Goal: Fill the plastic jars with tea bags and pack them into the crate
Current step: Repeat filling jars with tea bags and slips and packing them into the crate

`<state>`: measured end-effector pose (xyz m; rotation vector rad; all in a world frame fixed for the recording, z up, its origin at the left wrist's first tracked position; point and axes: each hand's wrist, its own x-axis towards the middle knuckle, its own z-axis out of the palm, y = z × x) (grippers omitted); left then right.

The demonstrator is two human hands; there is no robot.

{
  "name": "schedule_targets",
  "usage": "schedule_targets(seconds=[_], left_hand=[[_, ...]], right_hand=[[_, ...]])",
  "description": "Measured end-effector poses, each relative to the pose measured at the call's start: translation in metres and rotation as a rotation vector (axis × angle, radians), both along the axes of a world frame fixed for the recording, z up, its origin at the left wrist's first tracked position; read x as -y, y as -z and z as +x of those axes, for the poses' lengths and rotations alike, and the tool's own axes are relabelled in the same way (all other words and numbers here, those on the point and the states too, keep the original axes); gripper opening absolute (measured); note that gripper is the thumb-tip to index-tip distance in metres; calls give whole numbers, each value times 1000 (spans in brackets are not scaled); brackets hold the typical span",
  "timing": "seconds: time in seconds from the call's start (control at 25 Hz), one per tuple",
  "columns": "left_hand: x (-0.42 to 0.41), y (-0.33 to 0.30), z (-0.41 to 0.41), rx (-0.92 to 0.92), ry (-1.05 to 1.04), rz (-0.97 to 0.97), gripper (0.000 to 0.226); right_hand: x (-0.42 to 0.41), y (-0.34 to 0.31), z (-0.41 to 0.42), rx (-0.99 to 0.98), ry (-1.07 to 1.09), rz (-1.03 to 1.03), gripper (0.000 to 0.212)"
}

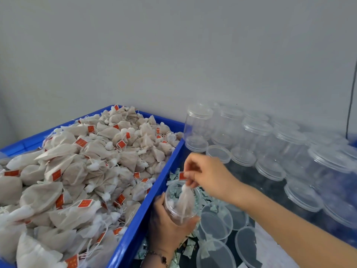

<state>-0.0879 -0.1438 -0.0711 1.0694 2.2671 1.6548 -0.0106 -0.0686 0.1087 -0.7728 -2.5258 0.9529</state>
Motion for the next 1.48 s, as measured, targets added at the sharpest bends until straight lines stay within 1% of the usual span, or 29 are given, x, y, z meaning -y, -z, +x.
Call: schedule_targets(seconds=[0.08,0.16,0.2,0.32,0.36,0.44,0.52,0.6,0.64,0.72,0.76,0.84,0.92,0.96,1.04,1.12,1.2,1.24,1.28,1.36,1.4,1.44,1.48], left_hand=[[1,0,0,-3,20,-7,114],[1,1,0,-19,52,-16,114],[0,2,0,-24,63,-18,111],[0,3,-2,-21,63,2,108],[0,3,-2,-14,65,8,109],[1,1,-1,-5,72,25,110],[3,-3,-1,3,90,52,112],[4,-14,0,5,106,105,111],[6,-21,2,12,113,143,107],[8,-40,8,0,135,259,93],[10,-49,14,-9,155,314,89],[14,-65,31,37,216,389,88],[19,-75,51,119,263,434,93],[25,-77,63,149,283,456,94],[39,-75,88,186,330,492,88],[58,-57,108,275,415,512,86],[80,-37,118,347,479,462,87],[89,-28,118,340,478,425,86],[96,-20,117,291,460,387,85],[105,-10,108,164,406,320,86],[105,-7,103,136,403,318,84],[105,-5,97,83,424,304,81],[104,-6,94,33,459,283,77]], right_hand=[[-1,17,1,199,-64,189,20],[3,29,-4,465,-189,380,30],[6,34,-8,592,-242,441,31],[15,39,-22,853,-328,494,27],[13,39,-27,903,-352,495,25],[12,40,-33,927,-366,486,24],[12,42,-31,865,-324,474,26],[16,39,-22,765,-226,458,31],[19,34,-16,722,-184,463,30],[22,17,0,630,-115,492,19],[24,7,9,582,-77,491,21],[31,-14,32,441,-20,490,31],[40,-28,56,274,30,518,35],[45,-32,68,226,47,519,35],[58,-30,90,219,59,513,34],[73,-13,109,279,29,493,34],[88,11,125,301,7,424,34],[94,21,129,284,16,382,33],[99,29,131,235,37,314,31],[103,36,123,45,88,128,29],[98,37,115,-57,113,62,30],[91,38,103,-134,134,14,31],[79,41,90,-168,155,-27,32]])
